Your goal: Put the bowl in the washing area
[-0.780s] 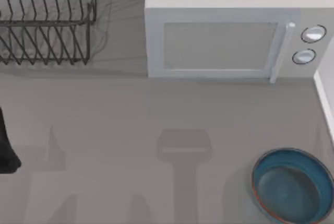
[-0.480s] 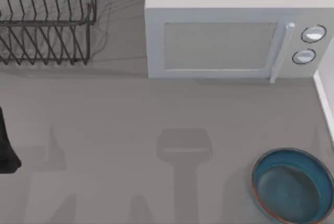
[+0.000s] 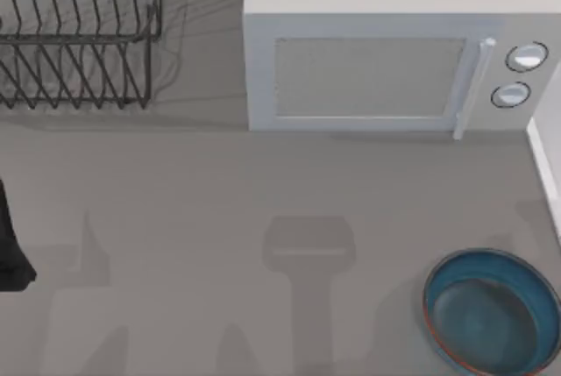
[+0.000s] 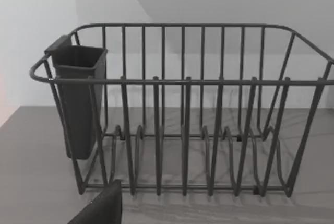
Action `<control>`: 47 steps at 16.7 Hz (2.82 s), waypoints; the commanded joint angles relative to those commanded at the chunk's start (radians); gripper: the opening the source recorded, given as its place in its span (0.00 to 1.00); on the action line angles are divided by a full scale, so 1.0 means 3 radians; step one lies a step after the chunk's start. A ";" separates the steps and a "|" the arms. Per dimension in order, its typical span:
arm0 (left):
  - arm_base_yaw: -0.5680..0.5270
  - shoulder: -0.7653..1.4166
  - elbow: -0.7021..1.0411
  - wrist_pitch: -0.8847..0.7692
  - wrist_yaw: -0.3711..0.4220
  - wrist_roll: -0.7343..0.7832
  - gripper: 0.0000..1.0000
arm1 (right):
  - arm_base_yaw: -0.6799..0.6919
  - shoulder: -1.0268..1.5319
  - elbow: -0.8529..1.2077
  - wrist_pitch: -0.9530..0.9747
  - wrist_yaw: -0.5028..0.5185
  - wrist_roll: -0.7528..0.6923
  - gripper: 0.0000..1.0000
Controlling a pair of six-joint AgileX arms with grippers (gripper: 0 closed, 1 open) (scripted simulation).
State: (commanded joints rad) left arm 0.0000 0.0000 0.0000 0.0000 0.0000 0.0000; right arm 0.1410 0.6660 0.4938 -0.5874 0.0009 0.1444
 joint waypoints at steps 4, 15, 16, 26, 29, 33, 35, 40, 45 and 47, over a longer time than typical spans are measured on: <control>0.0000 0.0000 0.0000 0.0000 0.0000 0.0000 1.00 | 0.0228 0.1178 0.0787 -0.0967 0.0007 0.0232 1.00; 0.0000 0.0000 0.0000 0.0000 0.0000 0.0000 1.00 | 0.0501 0.2421 0.1775 -0.2057 -0.0001 0.0513 1.00; 0.0000 0.0000 0.0000 0.0000 0.0000 0.0000 1.00 | 0.0501 0.2421 0.1775 -0.2057 -0.0001 0.0513 1.00; 0.0000 0.0000 0.0000 0.0000 0.0000 0.0000 1.00 | 0.0507 0.2769 0.1046 -0.0947 -0.0002 0.0526 1.00; 0.0000 0.0000 0.0000 0.0000 0.0000 0.0000 1.00 | 0.0515 0.2887 0.0817 -0.0628 -0.0002 0.0535 1.00; 0.0000 0.0000 0.0000 0.0000 0.0000 0.0000 1.00 | 0.0516 0.2900 0.0785 -0.0589 -0.0002 0.0536 1.00; 0.0000 0.0000 0.0000 0.0000 0.0000 0.0000 1.00 | 0.0516 0.2900 0.0785 -0.0589 -0.0002 0.0536 0.92; 0.0000 0.0000 0.0000 0.0000 0.0000 0.0000 1.00 | 0.0516 0.2900 0.0785 -0.0589 -0.0002 0.0536 0.55; 0.0000 0.0000 0.0000 0.0000 0.0000 0.0000 1.00 | 0.0516 0.2900 0.0785 -0.0589 -0.0002 0.0536 0.17; 0.0000 0.0000 0.0000 0.0000 0.0000 0.0000 1.00 | 0.0516 0.2900 0.0785 -0.0589 -0.0002 0.0536 0.02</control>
State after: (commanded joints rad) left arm 0.0000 0.0000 0.0000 0.0000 0.0000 0.0000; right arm 0.2958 1.5361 0.7293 -0.7641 0.0003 0.3052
